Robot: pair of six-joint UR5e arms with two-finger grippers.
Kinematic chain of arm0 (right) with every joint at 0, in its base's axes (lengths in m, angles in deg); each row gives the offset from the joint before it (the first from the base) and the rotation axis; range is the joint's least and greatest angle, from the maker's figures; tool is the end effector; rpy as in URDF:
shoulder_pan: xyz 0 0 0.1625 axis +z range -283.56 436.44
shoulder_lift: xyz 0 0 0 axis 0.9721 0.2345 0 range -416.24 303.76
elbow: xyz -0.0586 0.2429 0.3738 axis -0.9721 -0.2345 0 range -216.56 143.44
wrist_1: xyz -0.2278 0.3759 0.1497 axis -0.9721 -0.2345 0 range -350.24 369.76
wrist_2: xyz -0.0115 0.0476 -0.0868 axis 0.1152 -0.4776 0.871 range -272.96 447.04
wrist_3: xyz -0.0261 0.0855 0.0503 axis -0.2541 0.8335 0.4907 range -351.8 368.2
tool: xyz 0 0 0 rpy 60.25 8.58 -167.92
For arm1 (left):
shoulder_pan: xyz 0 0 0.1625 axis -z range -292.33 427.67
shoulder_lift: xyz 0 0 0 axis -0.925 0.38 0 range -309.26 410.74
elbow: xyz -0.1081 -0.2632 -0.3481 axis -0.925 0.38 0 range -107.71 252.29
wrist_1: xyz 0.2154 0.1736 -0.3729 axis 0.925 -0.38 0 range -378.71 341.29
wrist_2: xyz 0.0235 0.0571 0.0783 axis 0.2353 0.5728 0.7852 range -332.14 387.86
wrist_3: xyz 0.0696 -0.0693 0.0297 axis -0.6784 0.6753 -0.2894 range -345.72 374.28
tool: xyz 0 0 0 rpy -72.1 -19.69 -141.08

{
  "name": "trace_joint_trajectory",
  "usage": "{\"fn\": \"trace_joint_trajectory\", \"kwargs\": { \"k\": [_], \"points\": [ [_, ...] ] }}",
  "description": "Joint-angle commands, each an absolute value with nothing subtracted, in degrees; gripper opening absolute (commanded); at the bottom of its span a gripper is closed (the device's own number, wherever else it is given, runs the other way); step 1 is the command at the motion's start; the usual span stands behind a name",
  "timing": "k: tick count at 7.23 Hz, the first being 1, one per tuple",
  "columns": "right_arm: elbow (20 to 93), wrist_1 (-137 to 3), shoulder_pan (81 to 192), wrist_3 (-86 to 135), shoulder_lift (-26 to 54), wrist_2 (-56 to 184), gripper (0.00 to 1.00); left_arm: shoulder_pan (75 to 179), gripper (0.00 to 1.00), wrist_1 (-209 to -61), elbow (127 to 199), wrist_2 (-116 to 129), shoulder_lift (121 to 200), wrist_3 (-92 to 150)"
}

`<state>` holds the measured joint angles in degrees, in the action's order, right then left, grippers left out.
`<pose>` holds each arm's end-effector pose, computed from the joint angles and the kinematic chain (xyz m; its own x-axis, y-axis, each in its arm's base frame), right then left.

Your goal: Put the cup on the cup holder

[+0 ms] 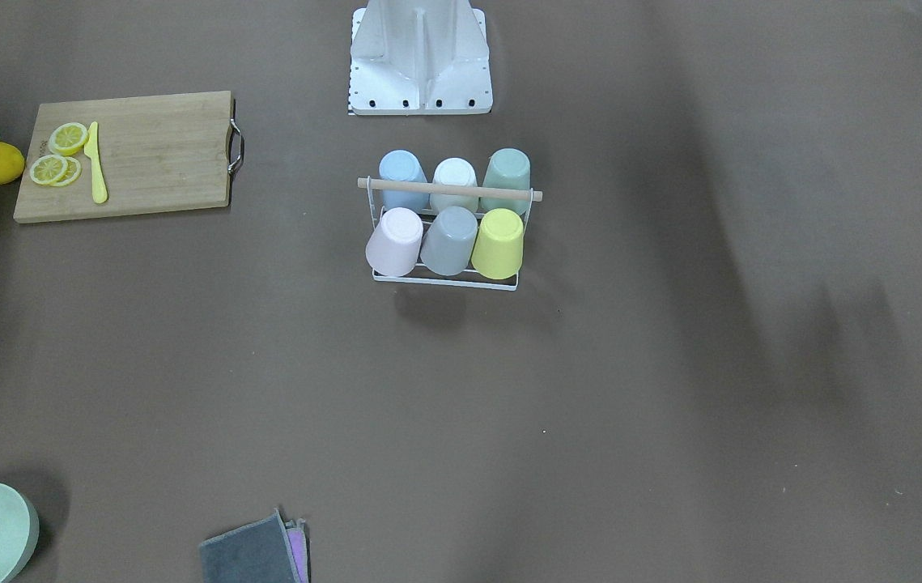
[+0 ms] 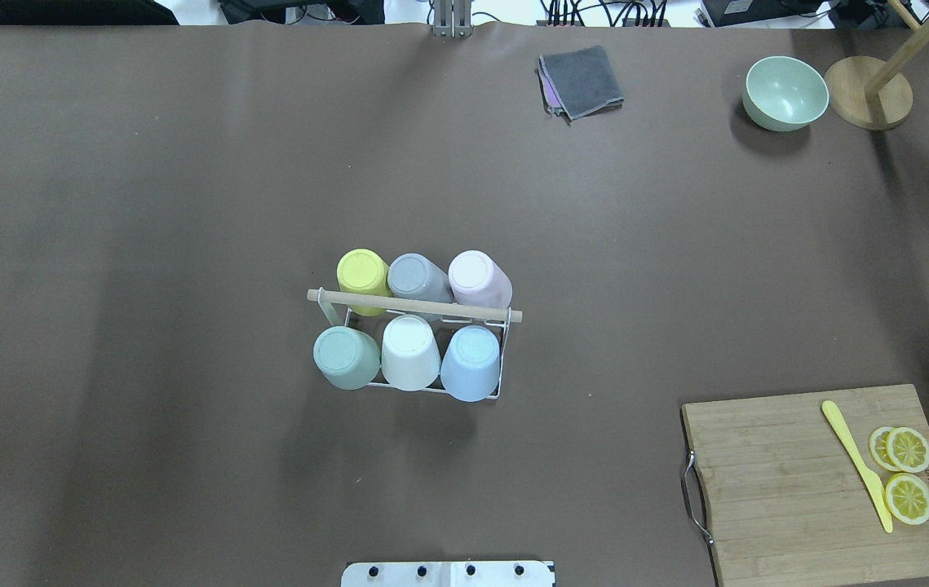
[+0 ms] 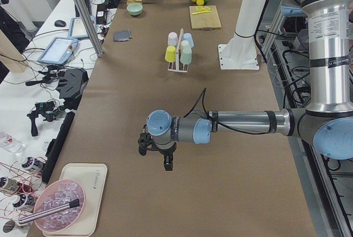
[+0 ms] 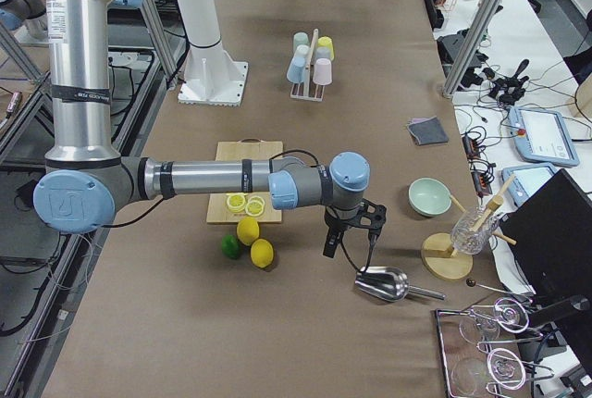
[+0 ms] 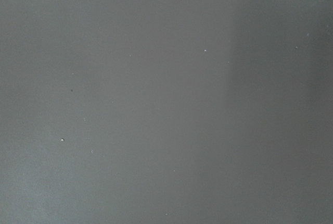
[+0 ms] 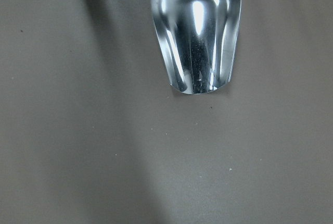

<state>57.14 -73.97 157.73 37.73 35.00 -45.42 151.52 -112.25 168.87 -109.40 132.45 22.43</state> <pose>-0.0191 -0.5481 0.6525 0.6947 0.2962 0.6555 -0.2216 0.9551 -0.1967 -0.0061 -0.4851 0.6871 0.6807 -0.0459 -0.7311 -0.0106 0.9973 -0.0724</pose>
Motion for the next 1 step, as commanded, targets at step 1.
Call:
{"fn": "trace_joint_trajectory", "kwargs": {
  "k": [1],
  "points": [
    [57.2,-74.0,157.7,37.7,35.0,-45.5,0.99,151.6,0.98,-112.3,170.2,-109.6,131.3,22.5]
  ]
}}
